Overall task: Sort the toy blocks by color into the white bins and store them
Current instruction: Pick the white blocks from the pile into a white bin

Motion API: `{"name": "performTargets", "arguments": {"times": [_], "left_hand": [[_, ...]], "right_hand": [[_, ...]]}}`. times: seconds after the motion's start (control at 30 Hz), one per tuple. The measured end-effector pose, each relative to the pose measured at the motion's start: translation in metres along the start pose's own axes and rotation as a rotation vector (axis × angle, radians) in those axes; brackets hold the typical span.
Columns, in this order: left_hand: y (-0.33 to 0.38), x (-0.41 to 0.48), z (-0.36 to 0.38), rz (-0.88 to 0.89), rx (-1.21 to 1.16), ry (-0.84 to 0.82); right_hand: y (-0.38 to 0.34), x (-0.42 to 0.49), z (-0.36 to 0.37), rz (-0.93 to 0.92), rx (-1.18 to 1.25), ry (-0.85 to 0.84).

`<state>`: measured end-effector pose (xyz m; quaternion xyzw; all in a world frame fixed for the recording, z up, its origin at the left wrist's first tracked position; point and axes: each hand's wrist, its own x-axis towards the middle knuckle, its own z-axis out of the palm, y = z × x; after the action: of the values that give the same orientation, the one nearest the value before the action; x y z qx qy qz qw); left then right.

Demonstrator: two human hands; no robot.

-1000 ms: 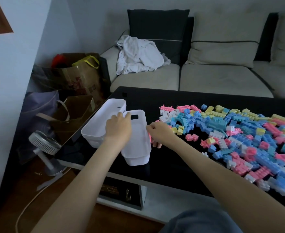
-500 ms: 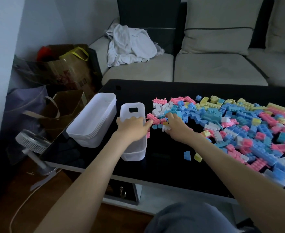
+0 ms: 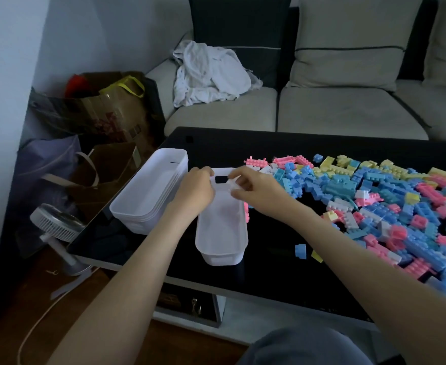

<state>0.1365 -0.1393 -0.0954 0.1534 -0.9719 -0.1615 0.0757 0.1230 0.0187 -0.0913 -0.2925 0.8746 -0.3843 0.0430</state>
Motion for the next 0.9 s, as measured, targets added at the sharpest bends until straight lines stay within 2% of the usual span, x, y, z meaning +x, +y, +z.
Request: {"name": "performTargets", "arguments": {"times": [0.07, 0.17, 0.27, 0.47, 0.6, 0.7, 0.77, 0.9], "left_hand": [[-0.004, 0.001, -0.002, -0.004, -0.025, 0.017], [-0.011, 0.007, -0.003, 0.048, -0.053, 0.037], [-0.006, 0.019, -0.002, 0.120, -0.070, -0.003], [0.037, 0.056, -0.001, 0.337, -0.109, -0.204], [0.076, 0.083, 0.009, 0.414, 0.141, -0.338], [0.093, 0.099, 0.022, 0.404, 0.379, -0.489], [0.097, 0.104, 0.028, 0.385, 0.473, -0.571], [0.094, 0.108, 0.042, 0.395, 0.440, -0.588]], "right_hand": [[0.001, 0.006, 0.004, 0.006, 0.000, -0.046], [0.020, 0.023, 0.001, 0.108, 0.068, 0.110], [0.050, 0.045, -0.004, 0.268, -0.027, 0.197], [0.077, 0.091, -0.014, 0.336, -0.327, 0.003], [0.091, 0.109, -0.026, 0.282, -0.533, -0.079], [0.098, 0.112, -0.032, 0.244, -0.542, -0.209], [0.103, 0.110, -0.033, 0.208, -0.530, -0.230], [0.111, 0.106, -0.036, 0.147, -0.555, -0.264]]}}
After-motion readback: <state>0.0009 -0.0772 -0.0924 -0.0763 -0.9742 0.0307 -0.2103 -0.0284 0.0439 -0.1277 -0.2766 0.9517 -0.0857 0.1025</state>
